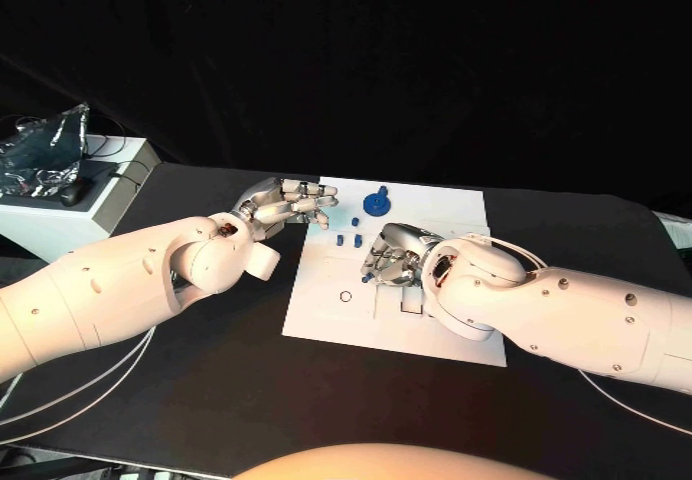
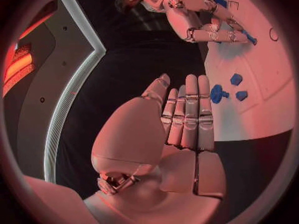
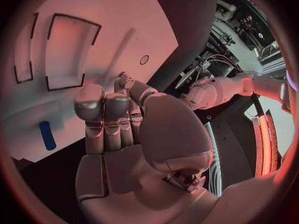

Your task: Assemble the parts on the task board

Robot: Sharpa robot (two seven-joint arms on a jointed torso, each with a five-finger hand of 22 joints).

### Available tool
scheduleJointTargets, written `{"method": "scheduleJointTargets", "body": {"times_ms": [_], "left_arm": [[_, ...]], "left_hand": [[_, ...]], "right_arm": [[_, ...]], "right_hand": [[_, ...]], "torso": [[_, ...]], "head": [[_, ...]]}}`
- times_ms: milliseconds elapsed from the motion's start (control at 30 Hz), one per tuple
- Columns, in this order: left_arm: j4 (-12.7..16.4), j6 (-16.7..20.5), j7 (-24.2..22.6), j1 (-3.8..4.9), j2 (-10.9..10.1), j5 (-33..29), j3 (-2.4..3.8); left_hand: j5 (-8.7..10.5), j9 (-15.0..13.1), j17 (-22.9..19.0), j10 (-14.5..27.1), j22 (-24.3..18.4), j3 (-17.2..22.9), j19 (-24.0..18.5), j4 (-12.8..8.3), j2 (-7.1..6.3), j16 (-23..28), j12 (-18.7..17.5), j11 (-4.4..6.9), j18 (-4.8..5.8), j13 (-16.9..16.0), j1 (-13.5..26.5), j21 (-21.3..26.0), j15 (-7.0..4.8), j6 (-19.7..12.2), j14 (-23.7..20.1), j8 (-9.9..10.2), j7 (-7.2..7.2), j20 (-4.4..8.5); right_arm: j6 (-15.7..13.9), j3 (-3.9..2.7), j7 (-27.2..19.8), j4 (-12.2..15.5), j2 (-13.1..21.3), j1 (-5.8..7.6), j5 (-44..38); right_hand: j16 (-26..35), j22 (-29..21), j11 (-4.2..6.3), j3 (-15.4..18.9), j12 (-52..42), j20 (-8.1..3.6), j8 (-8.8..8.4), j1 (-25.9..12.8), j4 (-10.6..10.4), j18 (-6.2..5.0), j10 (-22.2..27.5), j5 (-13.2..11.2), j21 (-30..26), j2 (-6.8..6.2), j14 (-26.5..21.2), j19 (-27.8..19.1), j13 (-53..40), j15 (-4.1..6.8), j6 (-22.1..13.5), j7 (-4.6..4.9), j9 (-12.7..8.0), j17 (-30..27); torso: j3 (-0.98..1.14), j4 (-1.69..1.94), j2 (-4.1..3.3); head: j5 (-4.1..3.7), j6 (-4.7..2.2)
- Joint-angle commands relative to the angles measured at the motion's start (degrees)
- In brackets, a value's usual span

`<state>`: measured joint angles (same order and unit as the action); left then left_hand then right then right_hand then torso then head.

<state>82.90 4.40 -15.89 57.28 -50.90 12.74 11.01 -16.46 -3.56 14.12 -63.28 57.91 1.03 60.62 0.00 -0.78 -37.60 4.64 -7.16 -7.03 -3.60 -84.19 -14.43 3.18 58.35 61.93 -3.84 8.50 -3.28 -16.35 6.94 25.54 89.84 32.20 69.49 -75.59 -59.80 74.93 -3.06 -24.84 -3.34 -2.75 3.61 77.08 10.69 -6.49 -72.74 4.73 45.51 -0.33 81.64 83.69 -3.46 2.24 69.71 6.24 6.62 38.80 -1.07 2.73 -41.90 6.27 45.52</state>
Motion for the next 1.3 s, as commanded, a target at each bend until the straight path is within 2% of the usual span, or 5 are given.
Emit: {"method": "scheduleJointTargets", "body": {"times_ms": [33, 733, 1133, 1233, 1300], "left_arm": [[0.05, -0.96, -0.24, -0.02, 0.10, -0.25, 0.04], [0.09, -1.16, -0.07, -0.02, 0.09, -0.25, 0.04], [0.15, -1.27, 0.03, -0.02, 0.01, -0.25, 0.04], [0.17, -1.32, 0.10, -0.02, 0.01, -0.25, 0.04], [0.18, -1.36, 0.14, -0.02, 0.01, -0.24, 0.03]], "left_hand": [[-0.07, -0.04, -0.08, 0.41, -0.02, -0.37, 0.16, -0.01, 0.18, 0.22, -0.02, 0.12, 0.26, 0.05, -0.17, 0.39, -0.01, 0.03, -0.21, 0.09, 0.10, -0.20], [-0.07, -0.04, -0.08, 0.41, -0.02, -0.37, 0.16, -0.01, 0.18, 0.22, -0.02, 0.12, 0.26, 0.05, -0.17, 0.39, -0.01, 0.03, -0.21, 0.09, 0.10, -0.20], [-0.07, -0.04, -0.19, 0.50, 0.16, -0.77, 0.35, 0.04, 0.35, 0.25, 0.02, 0.10, 0.28, 0.05, -0.22, 0.95, 0.02, -0.02, -0.25, 0.08, 0.10, -0.21], [-0.07, -0.04, -0.19, 0.50, 0.16, -0.77, 0.35, 0.04, 0.35, 0.25, 0.02, 0.10, 0.28, 0.05, -0.22, 0.95, 0.02, -0.02, -0.25, 0.08, 0.10, -0.21], [-0.07, -0.04, -0.19, 0.50, 0.16, -0.77, 0.35, 0.04, 0.35, 0.25, 0.02, 0.10, 0.28, 0.05, -0.22, 0.95, 0.02, -0.02, -0.25, 0.08, 0.10, -0.21]], "right_arm": [[1.71, 0.01, 0.32, 0.21, 0.13, -0.07, -0.87], [0.99, 0.02, 0.52, -0.73, -0.93, -0.48, -1.45], [1.63, 0.25, 0.38, -1.96, -1.54, -0.70, -2.19], [1.24, 0.41, -0.58, -2.42, -1.85, -0.77, -2.16], [1.38, 0.50, -1.42, -2.52, -1.97, -0.88, -2.03]], "right_hand": [[-0.07, 5.57, 0.10, 0.08, -0.21, -0.24, 0.22, -0.14, 0.25, -1.17, -0.39, 0.29, -0.22, 0.48, -0.47, 2.62, -0.08, -0.04, 0.15, 0.39, 0.10, -0.11], [-0.11, 5.59, 0.11, 0.10, -0.21, -0.24, 0.22, -0.14, 0.28, -1.16, -0.40, 0.30, -0.18, 0.48, -0.48, 2.64, -0.09, -0.03, 0.16, 0.39, 0.10, -0.15], [-0.16, 5.54, 0.07, 0.14, -0.20, -0.23, 0.21, -0.22, 0.26, -1.19, -0.31, 0.42, -0.57, 0.51, -0.54, 2.62, -0.08, -0.05, 0.07, 0.43, 0.08, -0.33], [-0.09, 5.46, 0.03, 0.43, -0.20, -0.19, 0.19, -0.32, 0.08, -1.23, -0.14, 1.05, -0.96, 0.39, -0.60, 2.55, -0.08, -0.10, -0.09, 0.47, 0.05, -0.42], [0.08, 5.31, -0.06, 1.58, -0.21, -0.14, 0.17, -0.52, -0.05, -1.33, 0.26, 4.20, -1.66, -0.28, -0.62, 2.43, -0.08, -0.20, -0.34, 0.55, -0.05, -0.58]], "torso": [[-0.02, 0.00, 0.00], [-0.01, 0.01, -0.02], [-0.02, -0.03, -0.04], [-0.01, -0.03, -0.03], [-0.01, 0.01, 0.01]], "head": [[0.05, 0.05], [0.20, 0.24], [0.27, 0.38], [0.30, 0.40], [0.36, 0.48]]}}
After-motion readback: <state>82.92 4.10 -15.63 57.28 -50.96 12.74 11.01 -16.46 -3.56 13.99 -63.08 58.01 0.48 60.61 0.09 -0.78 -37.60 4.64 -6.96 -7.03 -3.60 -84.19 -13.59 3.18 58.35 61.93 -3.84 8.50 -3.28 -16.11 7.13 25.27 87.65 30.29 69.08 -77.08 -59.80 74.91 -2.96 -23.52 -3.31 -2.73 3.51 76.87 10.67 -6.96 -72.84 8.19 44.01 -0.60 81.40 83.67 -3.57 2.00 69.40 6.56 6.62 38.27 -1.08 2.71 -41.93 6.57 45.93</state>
